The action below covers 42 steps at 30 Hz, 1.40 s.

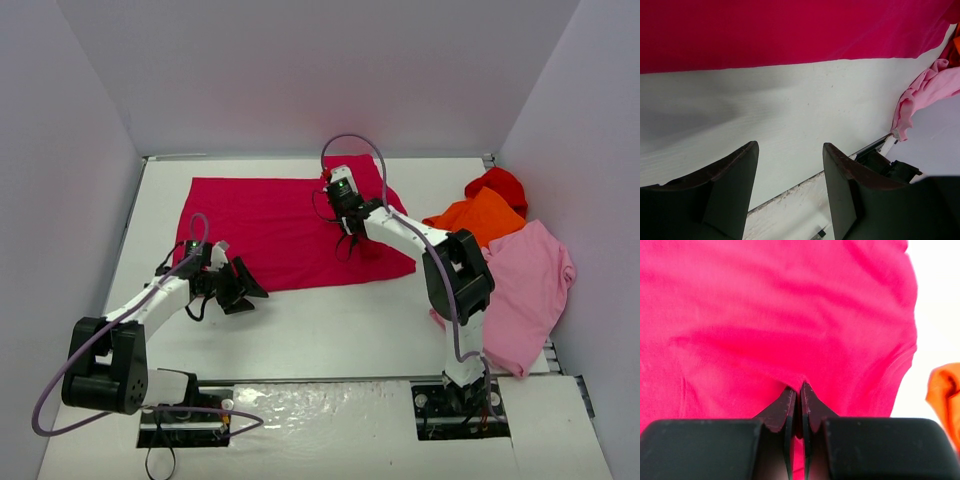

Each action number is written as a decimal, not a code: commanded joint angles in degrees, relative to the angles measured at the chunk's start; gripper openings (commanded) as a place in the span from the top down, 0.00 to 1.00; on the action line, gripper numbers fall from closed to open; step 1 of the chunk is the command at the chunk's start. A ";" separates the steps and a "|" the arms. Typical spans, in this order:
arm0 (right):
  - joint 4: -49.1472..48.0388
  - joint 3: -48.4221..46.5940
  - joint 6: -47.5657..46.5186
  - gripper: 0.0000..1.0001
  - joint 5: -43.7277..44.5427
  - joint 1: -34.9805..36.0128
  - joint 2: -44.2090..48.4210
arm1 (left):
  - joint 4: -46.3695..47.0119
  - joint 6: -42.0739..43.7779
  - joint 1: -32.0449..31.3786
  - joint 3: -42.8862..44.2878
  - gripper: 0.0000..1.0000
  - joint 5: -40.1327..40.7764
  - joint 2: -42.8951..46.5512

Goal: Fold and stack the t-shirts
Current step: Fold the flattened tshirt in 1/3 of the way

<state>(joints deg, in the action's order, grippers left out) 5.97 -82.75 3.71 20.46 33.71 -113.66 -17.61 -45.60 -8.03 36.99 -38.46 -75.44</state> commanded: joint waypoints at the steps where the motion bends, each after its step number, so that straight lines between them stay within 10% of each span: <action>1: -1.10 -6.93 -3.02 1.00 2.83 -1.26 -0.27 | 1.39 0.25 -0.45 3.01 0.50 -0.21 0.54; 24: -5.89 -11.62 -10.66 0.99 10.50 -3.39 -9.00 | 1.90 -0.01 -0.94 2.21 0.50 -0.37 0.54; 35: -11.18 -12.75 -7.23 0.38 20.56 -4.12 -9.80 | 1.96 0.00 -1.02 2.38 0.50 -0.14 0.13; 41: -10.11 -10.03 -3.81 0.48 16.56 -4.44 -6.45 | 2.06 -0.01 -1.10 2.21 0.50 -0.21 -0.07; 42: -9.56 -8.76 -2.29 0.65 15.04 -4.40 -5.65 | 2.14 -0.01 -1.11 2.21 0.50 -0.17 -0.10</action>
<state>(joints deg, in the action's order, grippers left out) -2.17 -93.12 -3.03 37.06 29.62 -124.60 -17.28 -45.63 -8.68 36.99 -38.48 -75.83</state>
